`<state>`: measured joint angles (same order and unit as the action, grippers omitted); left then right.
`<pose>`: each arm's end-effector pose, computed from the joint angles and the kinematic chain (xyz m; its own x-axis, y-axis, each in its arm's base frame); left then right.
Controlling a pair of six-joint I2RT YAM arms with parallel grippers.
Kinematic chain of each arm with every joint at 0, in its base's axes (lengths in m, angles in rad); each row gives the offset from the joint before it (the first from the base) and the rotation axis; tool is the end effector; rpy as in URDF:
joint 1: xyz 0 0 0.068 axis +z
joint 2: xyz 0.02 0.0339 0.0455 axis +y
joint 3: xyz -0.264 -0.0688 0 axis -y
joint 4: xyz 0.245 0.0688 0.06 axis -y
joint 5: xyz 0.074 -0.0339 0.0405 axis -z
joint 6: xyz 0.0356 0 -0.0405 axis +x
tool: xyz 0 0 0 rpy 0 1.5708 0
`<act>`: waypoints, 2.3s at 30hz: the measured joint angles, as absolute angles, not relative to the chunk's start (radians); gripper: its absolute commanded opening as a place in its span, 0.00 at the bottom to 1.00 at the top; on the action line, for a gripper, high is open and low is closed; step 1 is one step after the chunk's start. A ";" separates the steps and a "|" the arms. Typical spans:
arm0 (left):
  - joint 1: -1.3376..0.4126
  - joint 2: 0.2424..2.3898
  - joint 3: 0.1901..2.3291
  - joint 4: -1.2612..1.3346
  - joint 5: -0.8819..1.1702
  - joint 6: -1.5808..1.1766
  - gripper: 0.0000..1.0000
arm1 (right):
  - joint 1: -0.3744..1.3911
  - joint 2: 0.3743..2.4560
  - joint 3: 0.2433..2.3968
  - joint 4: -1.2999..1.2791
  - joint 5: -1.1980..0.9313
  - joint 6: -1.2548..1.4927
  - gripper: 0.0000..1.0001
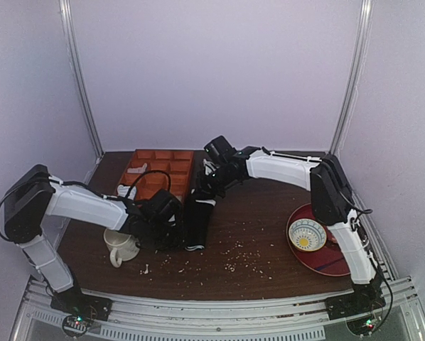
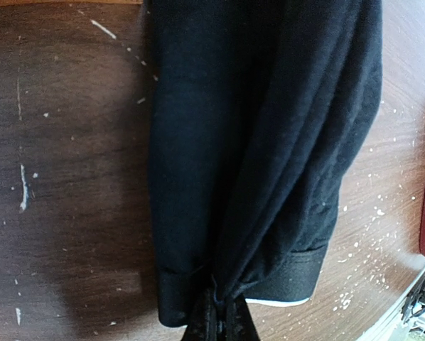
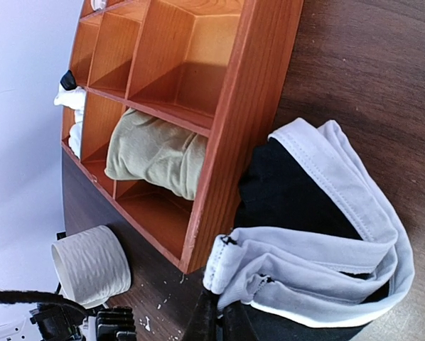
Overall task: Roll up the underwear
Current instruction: Fold the underwear at the center of the board, then smooth out the underwear at the center of the board.
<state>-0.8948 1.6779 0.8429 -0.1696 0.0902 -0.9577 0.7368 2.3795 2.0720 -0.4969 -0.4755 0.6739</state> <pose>0.1951 -0.2484 0.1423 -0.9640 -0.1000 -0.2465 0.0326 0.8753 -0.4825 0.3860 0.3722 0.2027 -0.9364 -0.1005 -0.3361 -0.3176 0.6499 0.6905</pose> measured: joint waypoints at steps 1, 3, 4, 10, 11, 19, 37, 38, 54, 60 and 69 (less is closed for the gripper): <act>-0.895 1.678 0.843 -0.168 0.090 -0.958 0.00 | 0.737 2.384 2.076 -0.495 -0.477 0.675 0.00; -0.894 1.679 0.842 -0.166 0.091 -0.958 0.00 | 0.737 2.396 2.080 -0.490 -0.479 0.681 0.00; -0.894 1.679 0.842 -0.165 0.091 -0.959 0.00 | 0.737 2.405 2.085 -0.488 -0.480 0.685 0.00; -0.894 1.679 0.839 -0.161 0.091 -0.962 0.00 | 0.737 2.443 2.094 -0.467 -0.488 0.700 0.00; -0.894 1.679 0.839 -0.160 0.091 -0.963 0.00 | 0.737 2.449 2.098 -0.464 -0.490 0.705 0.00; -0.888 1.679 0.830 -0.147 0.091 -0.970 0.00 | 0.737 2.492 2.137 -0.437 -0.498 0.733 0.01; -0.887 1.626 0.833 -0.260 0.075 -0.968 0.37 | 0.731 2.506 2.077 -0.287 -0.494 0.764 0.30; -0.887 1.616 0.838 -0.279 0.071 -0.965 0.40 | 0.730 2.499 2.067 -0.280 -0.494 0.764 0.30; -0.886 1.530 1.018 -0.459 0.025 -0.904 0.46 | 0.729 2.093 1.732 -0.193 -0.473 0.733 0.30; -0.879 1.584 1.042 -0.474 0.027 -0.878 0.45 | 0.724 1.977 1.497 -0.154 -0.449 0.722 0.30; -0.866 1.733 1.129 -0.457 0.049 -0.844 0.43 | 0.719 1.905 1.283 -0.128 -0.425 0.724 0.28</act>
<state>-0.8658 1.7332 1.1294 -0.4572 0.0490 -0.8436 0.7193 1.9045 1.2835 -0.1276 -0.4248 0.7238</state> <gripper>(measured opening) 0.445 0.288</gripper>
